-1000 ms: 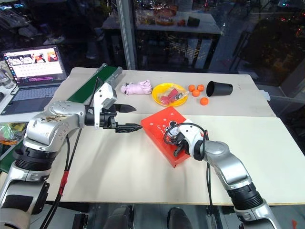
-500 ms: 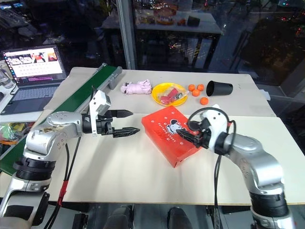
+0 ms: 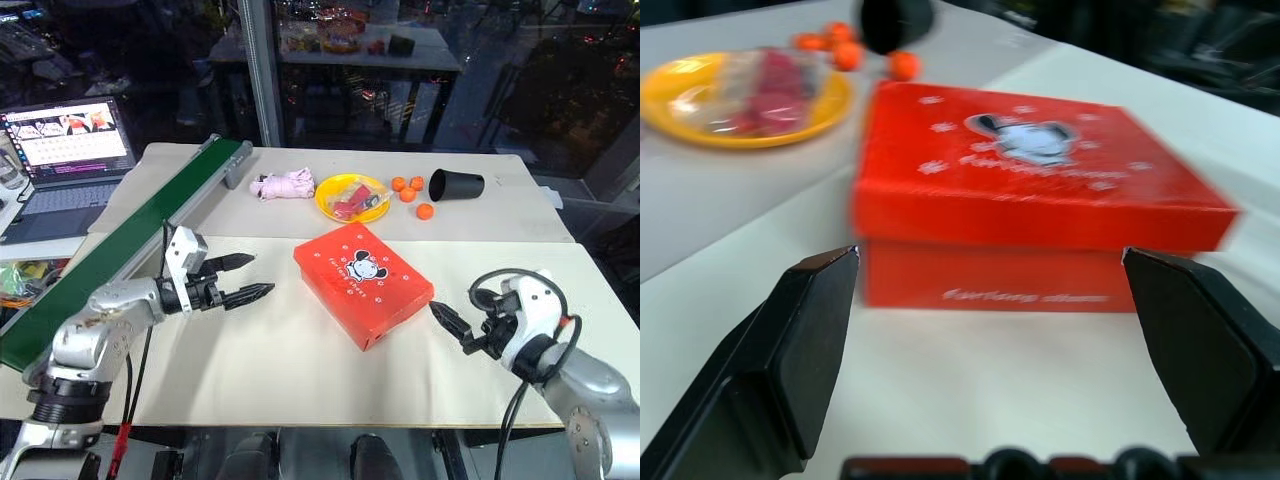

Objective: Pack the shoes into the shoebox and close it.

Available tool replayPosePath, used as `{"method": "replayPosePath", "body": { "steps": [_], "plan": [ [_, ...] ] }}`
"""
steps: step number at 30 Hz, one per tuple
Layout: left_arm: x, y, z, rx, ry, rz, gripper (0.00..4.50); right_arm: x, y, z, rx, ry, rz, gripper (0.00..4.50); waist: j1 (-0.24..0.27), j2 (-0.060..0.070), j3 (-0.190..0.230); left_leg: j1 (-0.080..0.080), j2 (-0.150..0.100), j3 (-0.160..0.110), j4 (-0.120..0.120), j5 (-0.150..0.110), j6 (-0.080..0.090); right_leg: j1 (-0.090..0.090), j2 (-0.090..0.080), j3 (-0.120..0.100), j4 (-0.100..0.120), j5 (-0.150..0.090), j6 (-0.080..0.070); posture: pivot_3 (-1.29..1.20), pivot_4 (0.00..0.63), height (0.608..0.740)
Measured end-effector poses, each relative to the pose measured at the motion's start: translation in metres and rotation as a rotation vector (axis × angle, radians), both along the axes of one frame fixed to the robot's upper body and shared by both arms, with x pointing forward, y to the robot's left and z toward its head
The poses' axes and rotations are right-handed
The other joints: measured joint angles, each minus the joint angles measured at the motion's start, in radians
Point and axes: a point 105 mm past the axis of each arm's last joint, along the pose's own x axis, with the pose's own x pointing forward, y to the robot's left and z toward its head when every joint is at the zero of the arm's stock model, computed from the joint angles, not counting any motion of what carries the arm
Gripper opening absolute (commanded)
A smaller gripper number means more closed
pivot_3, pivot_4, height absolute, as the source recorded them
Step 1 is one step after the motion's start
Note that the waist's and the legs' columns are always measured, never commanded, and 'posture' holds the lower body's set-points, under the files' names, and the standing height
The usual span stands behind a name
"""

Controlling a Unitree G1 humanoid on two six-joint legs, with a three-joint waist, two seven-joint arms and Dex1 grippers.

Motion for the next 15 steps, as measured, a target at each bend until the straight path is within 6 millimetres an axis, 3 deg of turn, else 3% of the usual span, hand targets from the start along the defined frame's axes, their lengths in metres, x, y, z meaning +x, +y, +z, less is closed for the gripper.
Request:
{"method": "replayPosePath", "body": {
  "steps": [4, 9, 15],
  "plan": [
    [0.001, 0.011, -0.034, -0.003, 0.007, 0.154, 4.5, -0.005, -0.019, -0.026, -0.001, -0.01, -0.152, 4.47, 0.0, 0.001, -0.001, 0.0, 0.0, 0.0, 0.0, 0.0, 0.0, 0.001, 0.0, 0.0, 0.0, -0.001, -0.002, 0.0, 0.15, 0.74],
    [-0.01, 0.02, -0.084, -0.002, 0.073, 0.303, 4.5, -0.014, -0.025, -0.077, 0.012, 0.029, -0.284, 4.47, -0.002, 0.003, -0.003, 0.001, 0.0, 0.001, 0.0, 0.0, 0.0, 0.0, 0.0, 0.001, 0.001, -0.001, -0.003, 0.0, 0.15, 0.74],
    [-0.006, 0.018, -0.1, -0.007, 0.026, 0.391, 4.5, -0.009, -0.018, -0.108, -0.037, 0.025, -0.283, 4.47, -0.002, 0.009, -0.007, 0.003, 0.0, 0.002, -0.001, -0.001, -0.001, 0.001, -0.001, 0.001, 0.0, -0.001, -0.004, 0.0, 0.15, 0.74]
  ]
}}
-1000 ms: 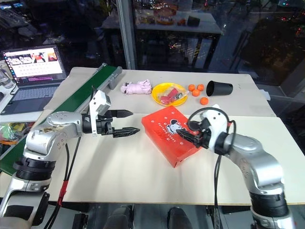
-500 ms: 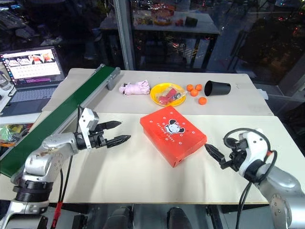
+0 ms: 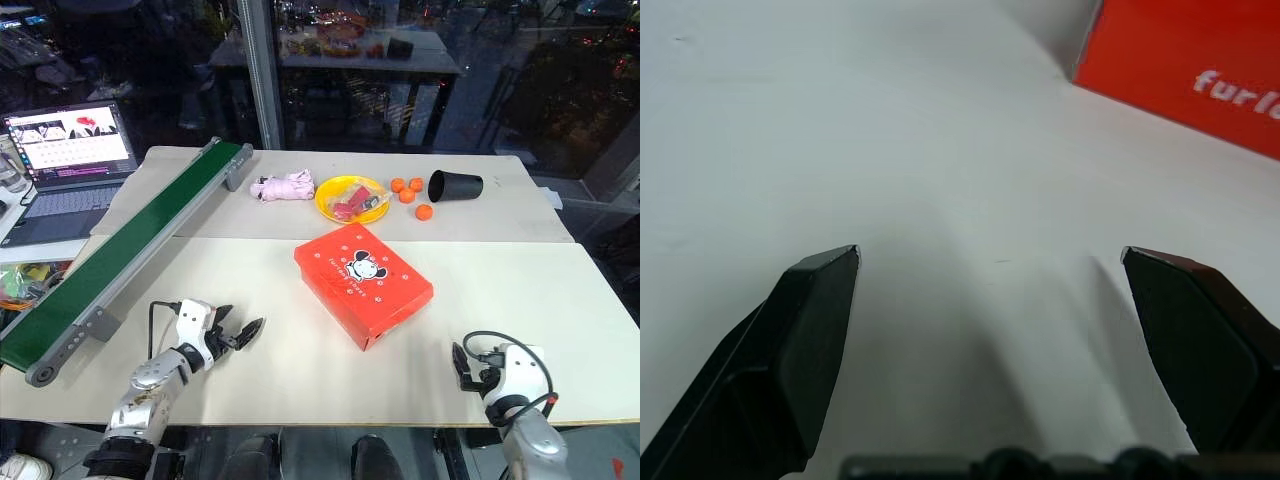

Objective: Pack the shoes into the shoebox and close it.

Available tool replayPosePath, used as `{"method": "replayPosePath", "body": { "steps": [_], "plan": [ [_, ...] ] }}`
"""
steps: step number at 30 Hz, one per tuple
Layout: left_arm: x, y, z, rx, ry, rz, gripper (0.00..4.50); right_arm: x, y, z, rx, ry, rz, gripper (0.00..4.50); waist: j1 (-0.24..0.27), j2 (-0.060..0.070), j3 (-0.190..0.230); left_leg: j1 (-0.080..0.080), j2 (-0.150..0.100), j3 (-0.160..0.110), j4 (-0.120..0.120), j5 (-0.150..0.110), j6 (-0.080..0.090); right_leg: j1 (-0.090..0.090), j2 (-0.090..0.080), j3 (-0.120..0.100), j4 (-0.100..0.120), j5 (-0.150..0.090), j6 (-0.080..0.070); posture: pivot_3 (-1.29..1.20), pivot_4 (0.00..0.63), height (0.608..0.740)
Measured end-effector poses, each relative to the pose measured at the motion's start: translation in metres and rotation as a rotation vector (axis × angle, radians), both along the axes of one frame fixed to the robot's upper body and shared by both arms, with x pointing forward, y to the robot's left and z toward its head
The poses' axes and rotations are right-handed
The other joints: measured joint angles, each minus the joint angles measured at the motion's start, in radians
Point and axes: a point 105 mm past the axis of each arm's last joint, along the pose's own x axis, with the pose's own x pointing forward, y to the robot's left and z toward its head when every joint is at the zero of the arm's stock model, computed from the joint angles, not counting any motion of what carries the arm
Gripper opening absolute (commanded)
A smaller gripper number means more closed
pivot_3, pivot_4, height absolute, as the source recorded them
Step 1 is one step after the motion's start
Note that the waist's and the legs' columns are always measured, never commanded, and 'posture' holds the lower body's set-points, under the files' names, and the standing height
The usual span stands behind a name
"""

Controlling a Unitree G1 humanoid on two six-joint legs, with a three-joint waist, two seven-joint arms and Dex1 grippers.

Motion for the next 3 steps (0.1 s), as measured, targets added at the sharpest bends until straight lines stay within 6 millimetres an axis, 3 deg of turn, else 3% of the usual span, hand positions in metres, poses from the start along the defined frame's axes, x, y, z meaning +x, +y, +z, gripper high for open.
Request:
{"method": "replayPosePath", "body": {
  "steps": [3],
  "plan": [
    [-0.0005, -0.0012, -0.0044, 0.002, -0.013, 0.022, 4.5, 0.0038, 0.0119, -0.0012, -0.016, -0.014, 0.051, 4.47, -0.001, 0.007, -0.004, 0.001, 0.0, 0.001, -0.001, 0.0, 0.0, 0.0, 0.0, 0.001, 0.0, 0.0, 0.0, 0.0, 0.15, 0.74]
  ]
}}
